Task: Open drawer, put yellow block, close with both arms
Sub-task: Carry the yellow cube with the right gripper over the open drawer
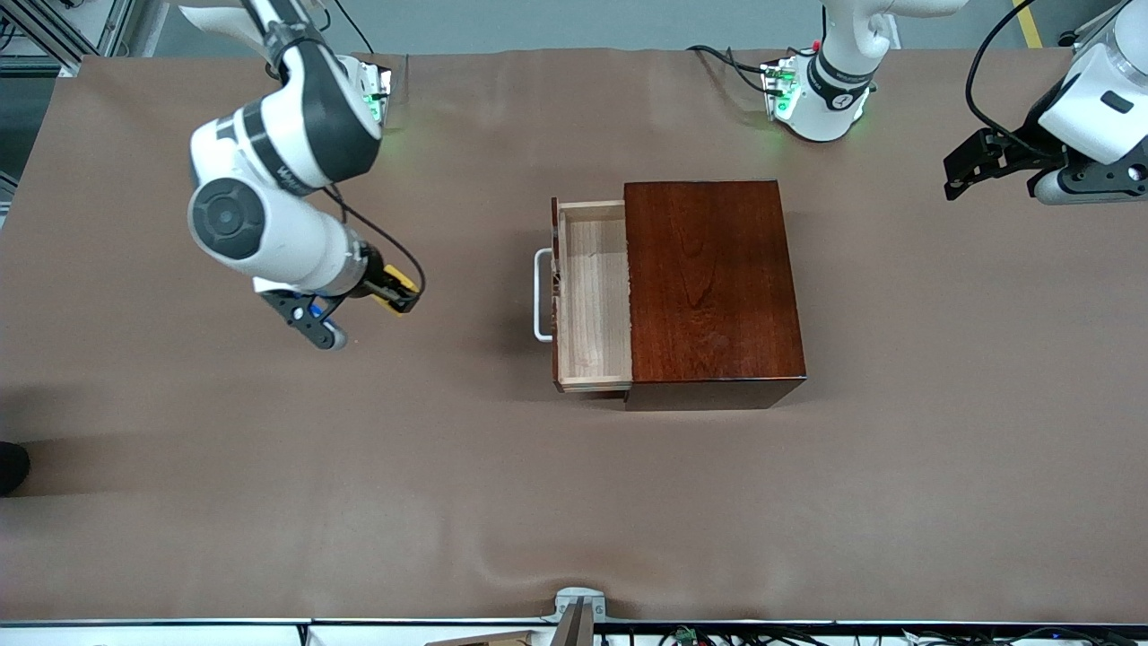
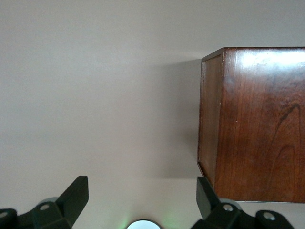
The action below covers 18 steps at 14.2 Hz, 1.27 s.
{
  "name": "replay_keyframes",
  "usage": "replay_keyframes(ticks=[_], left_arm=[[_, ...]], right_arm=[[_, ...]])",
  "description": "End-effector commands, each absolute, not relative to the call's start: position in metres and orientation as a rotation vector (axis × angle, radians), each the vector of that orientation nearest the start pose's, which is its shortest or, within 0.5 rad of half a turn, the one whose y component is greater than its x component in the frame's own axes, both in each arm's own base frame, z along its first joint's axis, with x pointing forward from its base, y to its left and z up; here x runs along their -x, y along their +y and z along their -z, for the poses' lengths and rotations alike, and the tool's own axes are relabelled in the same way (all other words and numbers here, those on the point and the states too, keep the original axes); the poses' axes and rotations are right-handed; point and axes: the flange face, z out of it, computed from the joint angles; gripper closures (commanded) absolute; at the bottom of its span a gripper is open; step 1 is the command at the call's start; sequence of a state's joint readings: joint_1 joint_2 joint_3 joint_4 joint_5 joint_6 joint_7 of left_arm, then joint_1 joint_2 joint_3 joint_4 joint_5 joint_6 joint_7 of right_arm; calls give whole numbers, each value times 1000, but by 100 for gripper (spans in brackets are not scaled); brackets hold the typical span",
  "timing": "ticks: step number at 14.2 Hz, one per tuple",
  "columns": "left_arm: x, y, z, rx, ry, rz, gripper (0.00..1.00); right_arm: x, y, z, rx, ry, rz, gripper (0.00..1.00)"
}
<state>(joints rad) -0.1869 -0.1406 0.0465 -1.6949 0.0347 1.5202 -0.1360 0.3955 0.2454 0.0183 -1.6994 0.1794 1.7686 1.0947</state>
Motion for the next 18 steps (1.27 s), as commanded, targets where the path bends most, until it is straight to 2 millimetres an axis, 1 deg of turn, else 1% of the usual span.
replay_keyframes(ticks=[1, 2, 3, 6, 8, 10, 11, 13, 14, 16, 17, 18], left_arm=[[-500, -68, -638, 3114, 47, -38, 0], [-500, -69, -638, 3114, 49, -38, 0], [-500, -68, -637, 3112, 49, -40, 0], [-500, -68, -637, 3113, 47, -43, 0], [-501, -69, -636, 3112, 52, -47, 0], [-501, -70, -635, 3108, 52, -49, 0], [-502, -70, -634, 3105, 51, -50, 0], [-503, -71, -632, 3101, 56, -54, 0], [-503, -71, -631, 3101, 56, -57, 0], [-504, -71, -631, 3099, 56, -59, 0], [-504, -71, -631, 3099, 56, -59, 0], [-504, -71, -631, 3097, 56, -58, 0]], right_arm=[[-546, 298, -459, 2838, 1259, -371, 100], [-542, 313, -464, 2812, 1309, -353, 100], [-538, 327, -462, 2799, 1347, -354, 100], [-532, 365, -466, 2736, 1470, -338, 100], [-531, 381, -464, 2657, 1571, -356, 100], [-531, 397, -464, 2538, 1638, -385, 100], [-530, 406, -460, 2503, 1663, -388, 100], [-519, 434, -442, 2483, 1702, -376, 100], [-519, 442, -437, 2443, 1726, -363, 100], [-512, 466, -423, 2400, 1740, -348, 100], [-506, 476, -413, 2393, 1763, -348, 100], [-505, 479, -406, 2381, 1794, -353, 100]])
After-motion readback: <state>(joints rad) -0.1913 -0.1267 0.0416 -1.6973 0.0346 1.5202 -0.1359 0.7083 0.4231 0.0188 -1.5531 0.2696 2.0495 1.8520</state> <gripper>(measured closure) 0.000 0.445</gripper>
